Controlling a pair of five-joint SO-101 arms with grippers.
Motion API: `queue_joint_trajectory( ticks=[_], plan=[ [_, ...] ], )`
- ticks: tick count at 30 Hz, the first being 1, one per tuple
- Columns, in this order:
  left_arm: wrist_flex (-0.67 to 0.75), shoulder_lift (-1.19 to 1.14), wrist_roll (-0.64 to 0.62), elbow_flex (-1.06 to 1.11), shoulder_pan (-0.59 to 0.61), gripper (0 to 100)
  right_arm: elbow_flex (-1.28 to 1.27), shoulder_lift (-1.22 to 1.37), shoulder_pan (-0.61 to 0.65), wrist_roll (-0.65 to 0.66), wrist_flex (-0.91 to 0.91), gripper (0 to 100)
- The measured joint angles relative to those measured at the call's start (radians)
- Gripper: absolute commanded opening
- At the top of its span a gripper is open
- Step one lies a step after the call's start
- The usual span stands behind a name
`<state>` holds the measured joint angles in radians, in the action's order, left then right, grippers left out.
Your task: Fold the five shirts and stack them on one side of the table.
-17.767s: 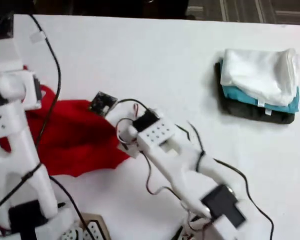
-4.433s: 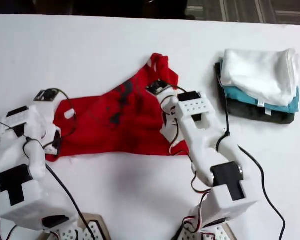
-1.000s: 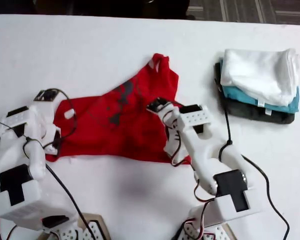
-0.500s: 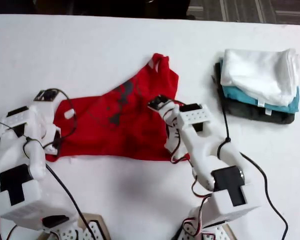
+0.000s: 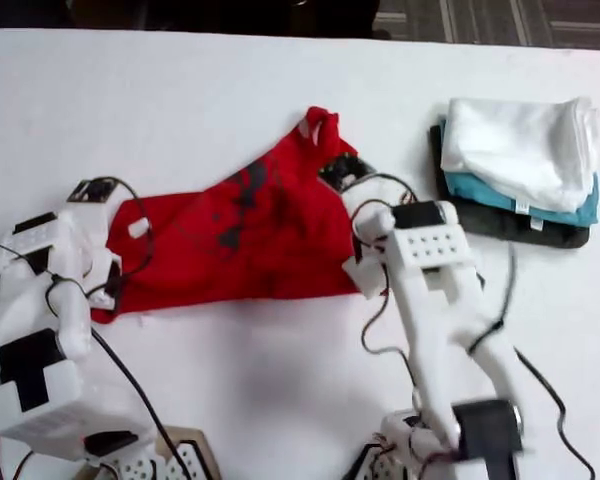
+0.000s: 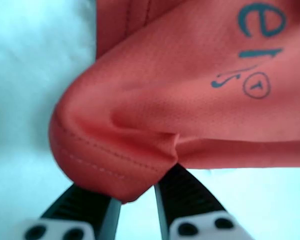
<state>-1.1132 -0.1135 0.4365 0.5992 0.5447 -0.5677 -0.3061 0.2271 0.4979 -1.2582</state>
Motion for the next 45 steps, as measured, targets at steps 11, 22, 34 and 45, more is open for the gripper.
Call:
queue_joint_trajectory(
  ticks=[11, 22, 34, 45],
  plan=[
    [-0.273, 0.114, -0.069, -0.216, -0.083, 3, 0.005, -0.117, 0.0, 0.0, 0.161, 1.8],
    [-0.502, 0.396, -0.074, -0.598, -0.087, 3, 0.304, -0.12, -0.089, -0.009, 0.184, 1.8],
    [-0.468, 0.761, -0.074, -0.626, -0.087, 3, 0.606, -0.331, -0.098, -0.009, 0.098, 1.8],
    [-0.385, 1.007, -0.074, -0.629, -0.087, 3, 0.776, -0.473, -0.109, -0.009, 0.035, 1.8]
  ],
)
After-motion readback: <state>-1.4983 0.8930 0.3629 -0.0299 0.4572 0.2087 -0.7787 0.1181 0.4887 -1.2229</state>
